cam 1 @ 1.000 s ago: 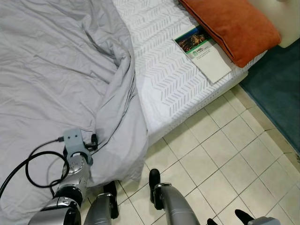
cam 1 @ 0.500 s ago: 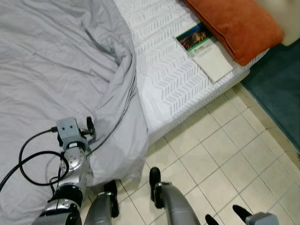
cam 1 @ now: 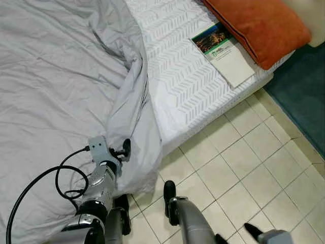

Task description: Clean up the room

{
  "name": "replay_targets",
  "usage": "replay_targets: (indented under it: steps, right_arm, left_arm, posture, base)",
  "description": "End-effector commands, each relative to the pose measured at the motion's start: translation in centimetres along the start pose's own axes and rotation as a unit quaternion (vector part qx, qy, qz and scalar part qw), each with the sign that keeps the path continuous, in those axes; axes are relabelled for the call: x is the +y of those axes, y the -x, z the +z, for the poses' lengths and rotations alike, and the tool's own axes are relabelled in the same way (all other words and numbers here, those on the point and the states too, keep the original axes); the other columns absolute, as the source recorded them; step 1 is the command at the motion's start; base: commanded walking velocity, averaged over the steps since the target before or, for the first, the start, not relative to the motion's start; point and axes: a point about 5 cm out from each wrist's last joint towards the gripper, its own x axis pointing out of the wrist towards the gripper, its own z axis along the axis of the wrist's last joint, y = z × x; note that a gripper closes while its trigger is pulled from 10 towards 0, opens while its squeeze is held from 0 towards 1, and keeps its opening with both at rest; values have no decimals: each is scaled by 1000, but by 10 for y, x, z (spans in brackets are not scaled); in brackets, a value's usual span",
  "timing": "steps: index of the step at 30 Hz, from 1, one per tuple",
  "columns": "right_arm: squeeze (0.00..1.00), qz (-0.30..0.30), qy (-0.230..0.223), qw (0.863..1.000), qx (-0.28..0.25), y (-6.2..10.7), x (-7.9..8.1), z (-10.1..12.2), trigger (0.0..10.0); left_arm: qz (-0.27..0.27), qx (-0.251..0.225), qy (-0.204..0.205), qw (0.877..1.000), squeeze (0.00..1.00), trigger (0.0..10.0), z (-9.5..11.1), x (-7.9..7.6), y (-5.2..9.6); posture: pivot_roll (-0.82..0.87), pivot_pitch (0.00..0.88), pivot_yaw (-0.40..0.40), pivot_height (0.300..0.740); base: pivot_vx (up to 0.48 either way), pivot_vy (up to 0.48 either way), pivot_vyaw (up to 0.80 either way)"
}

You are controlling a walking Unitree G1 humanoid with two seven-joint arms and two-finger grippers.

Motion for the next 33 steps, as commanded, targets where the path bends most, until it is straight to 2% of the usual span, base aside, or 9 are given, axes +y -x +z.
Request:
replay_targets:
  steps: [1,2,3,12,19,30,31,32,33]
  right_arm:
    - [0,9,-17,999,30,4,3,-10,10000]
    - [0,26,-23,999,37,4,8,-11,10000]
    - [0,32,-26,998,40,5,9,-11,10000]
    - [0,40,-26,998,48,6,11,-13,10000]
    - [0,44,-26,997,52,7,11,-14,10000]
    - [0,45,-25,998,43,-8,10,-17,10000]
    - [0,45,-25,998,40,-10,9,-16,10000]
    - [0,45,-24,998,38,-11,9,-16,10000]
    - [0,45,-24,998,35,-14,9,-15,10000]
  left_arm:
    - [16,85,-11,996,0,10000,-42,7,15]
    - [28,87,-43,995,0,10000,-41,11,15]
    - [35,85,-63,994,0,0,-39,13,15]
    - [54,38,-161,985,0,0,-13,24,7]
    - [50,53,-127,989,0,0,-18,28,10]
    - [-65,10,-149,987,0,0,-23,-3,14]
    - [-77,8,-158,984,0,2941,-23,-7,15]
    - [-90,9,-161,983,0,8784,-24,-11,15]
    - [-113,8,-181,977,0,10000,-24,-16,16]
  posture:
    - [-313,656,-113,740]
    - [-318,657,-113,740]
    - [-318,657,-112,740]
    - [-322,659,-113,740]
    - [-322,658,-110,740]
    - [-276,609,-61,740]
    - [-273,605,-57,740]
    - [-272,603,-55,740]
    - [-269,592,-49,740]
  base:
    - [0,0,0]
    - [0,0,0]
    - [0,0,0]
    - [0,0,0]
    - [0,0,0]
    - [0,0,0]
    - [0,0,0]
    - [0,0,0]
    - [0,0,0]
